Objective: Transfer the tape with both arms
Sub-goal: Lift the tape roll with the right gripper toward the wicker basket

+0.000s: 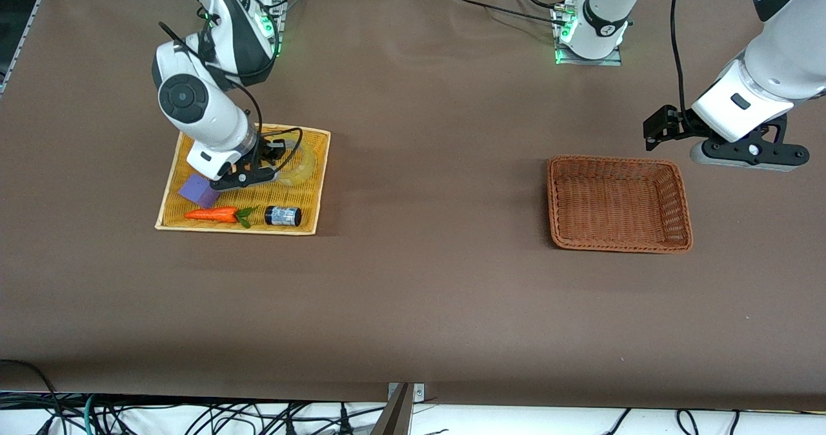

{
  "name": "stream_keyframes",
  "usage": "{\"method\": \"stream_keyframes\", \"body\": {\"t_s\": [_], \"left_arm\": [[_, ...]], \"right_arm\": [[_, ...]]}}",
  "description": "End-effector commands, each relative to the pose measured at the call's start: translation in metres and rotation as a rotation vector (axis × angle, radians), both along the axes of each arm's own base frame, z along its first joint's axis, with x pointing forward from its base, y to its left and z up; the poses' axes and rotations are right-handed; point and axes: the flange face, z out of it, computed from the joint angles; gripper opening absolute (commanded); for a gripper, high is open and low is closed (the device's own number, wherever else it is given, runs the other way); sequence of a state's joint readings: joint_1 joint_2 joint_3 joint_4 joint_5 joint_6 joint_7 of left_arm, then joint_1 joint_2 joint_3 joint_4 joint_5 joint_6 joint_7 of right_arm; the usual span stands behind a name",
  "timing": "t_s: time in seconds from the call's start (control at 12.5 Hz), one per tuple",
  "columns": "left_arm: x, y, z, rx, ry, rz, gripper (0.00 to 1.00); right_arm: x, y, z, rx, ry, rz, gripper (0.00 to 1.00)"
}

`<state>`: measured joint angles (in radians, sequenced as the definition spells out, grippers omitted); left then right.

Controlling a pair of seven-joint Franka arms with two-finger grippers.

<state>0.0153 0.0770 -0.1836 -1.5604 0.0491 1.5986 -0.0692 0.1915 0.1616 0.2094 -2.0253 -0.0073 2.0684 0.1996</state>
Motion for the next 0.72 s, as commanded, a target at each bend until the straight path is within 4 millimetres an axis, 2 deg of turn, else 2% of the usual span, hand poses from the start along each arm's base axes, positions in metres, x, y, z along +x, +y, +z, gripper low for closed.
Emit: {"method": "stream_keyframes", "body": {"t_s": [0.0, 0.16, 0.24, 0.4, 0.48, 0.64], "left_arm": [[0.005, -0.002, 0.005, 0.020, -0.008, 0.001, 1.00], [0.005, -0.001, 0.005, 0.020, -0.008, 0.002, 1.00], [0.006, 0.001, 0.005, 0.020, -0.008, -0.001, 1.00], [0.006, 0.005, 0.005, 0.020, -0.007, 0.005, 1.00], [0.006, 0.003, 0.005, 0.019, -0.007, 0.002, 1.00], [0.006, 0.002, 0.005, 0.019, -0.007, 0.007, 1.00]], "right_arm": [[-0.015, 0.077, 0.006, 0.006, 0.007, -0.061, 0.00], [-0.023, 0.146, -0.012, 0.013, 0.025, -0.146, 0.00], [-0.033, 0.189, -0.024, 0.024, 0.027, -0.181, 0.00], [-0.050, 0.259, -0.055, 0.057, 0.016, -0.283, 0.00], [-0.058, 0.288, -0.066, 0.074, -0.001, -0.309, 0.00], [-0.072, 0.331, -0.089, 0.076, 0.000, -0.357, 0.00]]}}
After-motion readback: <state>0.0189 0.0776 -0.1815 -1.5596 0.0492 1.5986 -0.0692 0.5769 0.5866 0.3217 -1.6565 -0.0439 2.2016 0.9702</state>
